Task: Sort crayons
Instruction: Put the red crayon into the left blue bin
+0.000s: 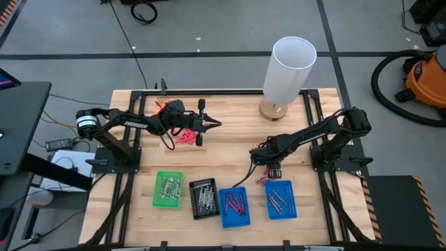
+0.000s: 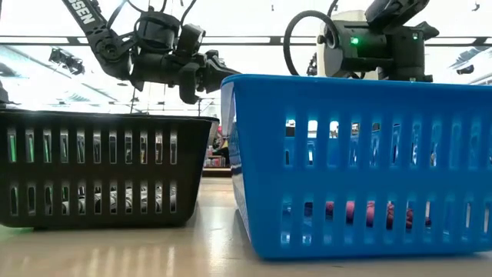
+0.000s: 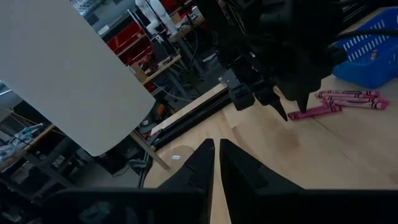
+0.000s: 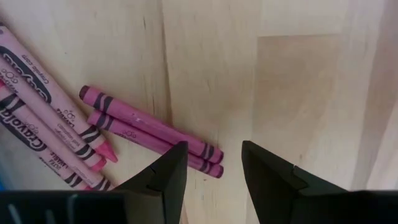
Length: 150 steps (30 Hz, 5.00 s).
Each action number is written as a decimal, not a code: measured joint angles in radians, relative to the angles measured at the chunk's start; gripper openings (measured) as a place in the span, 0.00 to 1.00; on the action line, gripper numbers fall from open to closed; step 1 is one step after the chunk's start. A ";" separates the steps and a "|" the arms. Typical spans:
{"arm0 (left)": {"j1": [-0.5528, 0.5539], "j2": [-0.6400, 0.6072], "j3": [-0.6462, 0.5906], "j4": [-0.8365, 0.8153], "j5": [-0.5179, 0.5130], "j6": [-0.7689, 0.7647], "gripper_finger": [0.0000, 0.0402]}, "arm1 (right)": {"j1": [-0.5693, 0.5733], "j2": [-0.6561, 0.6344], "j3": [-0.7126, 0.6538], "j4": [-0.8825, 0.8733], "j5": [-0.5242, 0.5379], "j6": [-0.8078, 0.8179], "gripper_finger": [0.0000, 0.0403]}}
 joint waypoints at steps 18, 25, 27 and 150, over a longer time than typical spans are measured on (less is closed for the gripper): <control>0.000 0.001 0.000 0.004 0.000 -0.004 0.09 | -0.028 0.007 -0.004 0.078 0.036 -0.071 0.40; 0.000 0.001 0.000 0.004 0.000 -0.005 0.09 | -0.060 -0.033 0.033 0.107 0.090 -0.101 0.40; 0.000 0.001 0.000 0.004 0.000 -0.005 0.09 | -0.066 -0.049 0.043 0.112 0.087 -0.126 0.40; -0.049 0.001 0.000 -0.077 -0.174 0.105 0.09 | -0.046 -0.058 0.213 0.128 -0.138 -0.351 0.09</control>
